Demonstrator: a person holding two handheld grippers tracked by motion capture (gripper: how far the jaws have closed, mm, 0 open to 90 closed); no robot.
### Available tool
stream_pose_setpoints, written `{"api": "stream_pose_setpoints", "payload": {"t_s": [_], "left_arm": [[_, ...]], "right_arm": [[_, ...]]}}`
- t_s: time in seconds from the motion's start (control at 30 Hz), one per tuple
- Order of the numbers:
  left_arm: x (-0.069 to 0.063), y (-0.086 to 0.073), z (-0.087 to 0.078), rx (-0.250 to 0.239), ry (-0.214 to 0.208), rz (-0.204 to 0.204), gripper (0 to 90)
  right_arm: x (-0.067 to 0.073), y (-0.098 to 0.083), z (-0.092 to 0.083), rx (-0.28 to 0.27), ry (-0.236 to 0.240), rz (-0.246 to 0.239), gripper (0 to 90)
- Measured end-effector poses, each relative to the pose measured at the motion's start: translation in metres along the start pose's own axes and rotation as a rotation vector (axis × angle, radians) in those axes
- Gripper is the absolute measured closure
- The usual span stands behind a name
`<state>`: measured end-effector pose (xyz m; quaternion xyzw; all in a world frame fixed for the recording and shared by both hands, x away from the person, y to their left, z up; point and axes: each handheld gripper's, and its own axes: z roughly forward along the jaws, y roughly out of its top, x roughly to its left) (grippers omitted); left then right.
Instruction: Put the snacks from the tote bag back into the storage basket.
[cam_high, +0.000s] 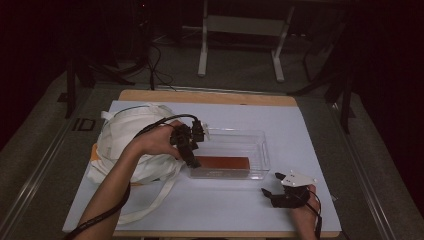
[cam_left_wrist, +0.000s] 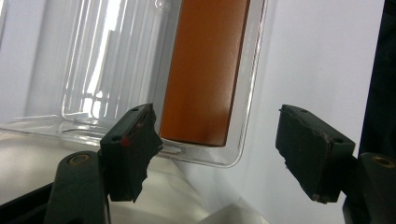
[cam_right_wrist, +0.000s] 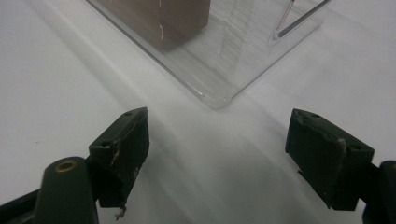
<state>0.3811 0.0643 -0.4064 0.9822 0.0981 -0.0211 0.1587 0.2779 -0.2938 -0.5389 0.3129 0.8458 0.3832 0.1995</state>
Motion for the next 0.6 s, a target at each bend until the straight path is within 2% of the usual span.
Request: {"api": "stream_pose_setpoints", "payload": {"t_s": [0.17,0.37,0.5,0.6], "left_arm": [[-0.001,-0.005,-0.007,-0.029,0.029,-0.005,29.2],[-0.004,-0.015,-0.013,-0.095,0.070,-0.027,29.2],[-0.008,-0.025,-0.017,-0.149,0.120,-0.049,29.1],[-0.015,-0.034,-0.020,-0.233,0.165,-0.077,28.7]], "right_arm": [[0.000,0.000,0.000,-0.002,0.002,0.003,21.2],[-0.001,0.000,-0.001,-0.005,0.005,0.009,20.7],[-0.001,0.000,-0.001,-0.007,0.005,0.013,20.4],[-0.003,0.000,-0.001,-0.015,0.006,0.022,19.9]]}}
